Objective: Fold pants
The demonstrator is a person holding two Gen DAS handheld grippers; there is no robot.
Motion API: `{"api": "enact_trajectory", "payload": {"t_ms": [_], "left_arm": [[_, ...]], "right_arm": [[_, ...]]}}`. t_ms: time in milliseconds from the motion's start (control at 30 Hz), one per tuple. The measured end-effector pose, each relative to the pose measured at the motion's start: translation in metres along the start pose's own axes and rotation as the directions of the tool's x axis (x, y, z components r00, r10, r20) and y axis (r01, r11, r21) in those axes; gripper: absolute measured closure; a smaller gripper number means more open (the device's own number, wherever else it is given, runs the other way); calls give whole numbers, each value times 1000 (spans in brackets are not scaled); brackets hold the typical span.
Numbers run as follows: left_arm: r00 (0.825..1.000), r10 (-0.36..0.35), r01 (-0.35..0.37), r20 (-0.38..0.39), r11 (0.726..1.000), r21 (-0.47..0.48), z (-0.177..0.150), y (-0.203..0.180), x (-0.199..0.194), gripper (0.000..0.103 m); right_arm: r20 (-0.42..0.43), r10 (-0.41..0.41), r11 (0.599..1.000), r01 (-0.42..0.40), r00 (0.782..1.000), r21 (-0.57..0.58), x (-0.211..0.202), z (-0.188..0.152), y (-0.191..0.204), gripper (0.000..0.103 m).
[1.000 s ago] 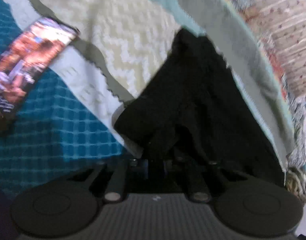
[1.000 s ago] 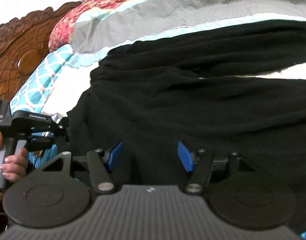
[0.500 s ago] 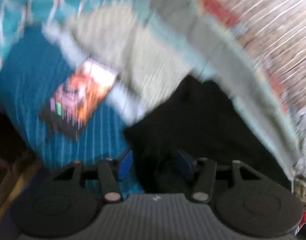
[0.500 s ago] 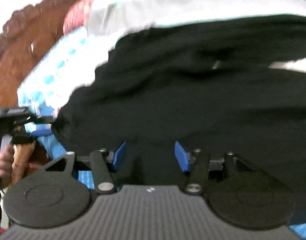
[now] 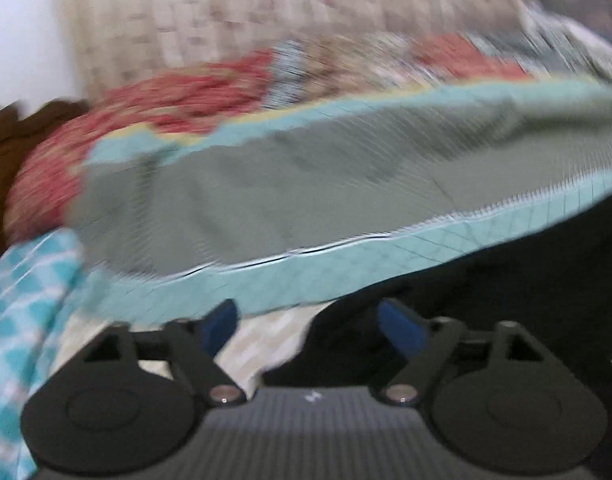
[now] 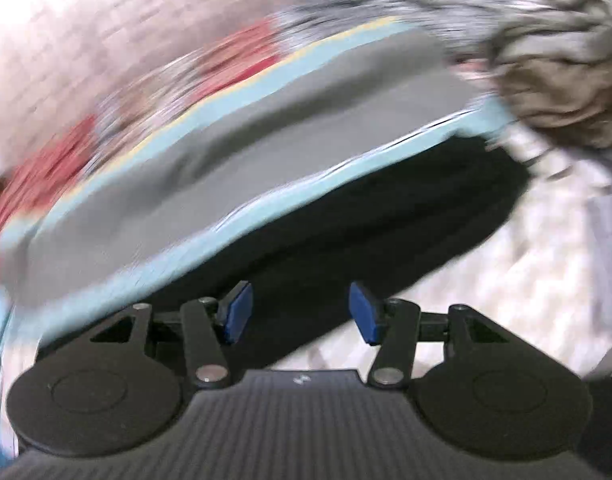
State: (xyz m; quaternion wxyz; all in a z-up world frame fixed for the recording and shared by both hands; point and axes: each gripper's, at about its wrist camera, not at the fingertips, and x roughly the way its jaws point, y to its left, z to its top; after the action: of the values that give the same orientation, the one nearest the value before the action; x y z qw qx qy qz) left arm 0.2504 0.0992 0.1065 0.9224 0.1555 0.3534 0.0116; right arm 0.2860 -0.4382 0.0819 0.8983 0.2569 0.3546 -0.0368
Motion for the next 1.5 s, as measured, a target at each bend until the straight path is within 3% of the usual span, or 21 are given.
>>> {"api": "enact_trajectory", "payload": {"t_ms": [67, 167, 233, 300, 333, 400, 500, 600, 667, 767, 867, 1000, 1133, 1333, 1500], "left_arm": [[999, -9, 12, -40, 997, 74, 6, -21, 42, 13], [990, -45, 57, -137, 995, 87, 3, -35, 95, 16], [982, -81, 98, -169, 991, 93, -4, -39, 110, 39], [981, -119, 137, -155, 984, 115, -14, -42, 106, 79], [983, -125, 143, -138, 982, 128, -15, -45, 102, 86], [987, -107, 123, -116, 982, 141, -18, -49, 94, 91], [995, -80, 88, -61, 985, 149, -21, -52, 73, 92], [997, -74, 71, 18, 988, 138, -22, -54, 39, 92], [996, -66, 60, 56, 992, 111, -25, -51, 17, 92], [995, -47, 41, 90, 996, 73, -29, -44, -13, 92], [993, -23, 18, 116, 999, 39, -31, -37, -43, 92], [987, -16, 15, 161, 1000, 12, -37, -28, -83, 92], [984, -13, 18, 178, 1000, -24, -60, -23, -124, 92], [982, -22, 34, 188, 997, -63, -108, -23, -181, 92], [991, -36, 48, 127, 994, -93, -157, -26, -205, 92]], "right_arm": [[18, -57, 997, 56, 998, 52, 22, 31, -11, 47], [1, -130, 983, 129, 991, 132, 62, 68, -24, 46], [-16, -184, 970, 184, 983, 161, 89, 82, -27, 46], [-31, -251, 951, 252, 968, 177, 112, 94, -38, 46], [-46, -272, 941, 276, 961, 197, 127, 97, -42, 46], [-87, -313, 920, 325, 946, 217, 143, 109, -57, 47], [-125, -417, 877, 435, 900, 202, 167, 103, -64, 47], [-111, -498, 853, 509, 860, 114, 178, 94, -55, 50], [-89, -542, 837, 546, 836, 26, 176, 89, -48, 80], [-79, -475, 870, 481, 876, 108, 148, 84, -68, 87], [-13, -396, 896, 389, 918, 215, 99, 78, -83, 88], [128, -223, 931, 172, 966, 323, 11, 63, -109, 88], [201, -136, 935, 58, 970, 351, -76, 29, -142, 88], [294, -58, 930, -56, 954, 364, -190, -54, -185, 88], [302, -30, 924, -89, 953, 373, -224, -138, -200, 88]]}}
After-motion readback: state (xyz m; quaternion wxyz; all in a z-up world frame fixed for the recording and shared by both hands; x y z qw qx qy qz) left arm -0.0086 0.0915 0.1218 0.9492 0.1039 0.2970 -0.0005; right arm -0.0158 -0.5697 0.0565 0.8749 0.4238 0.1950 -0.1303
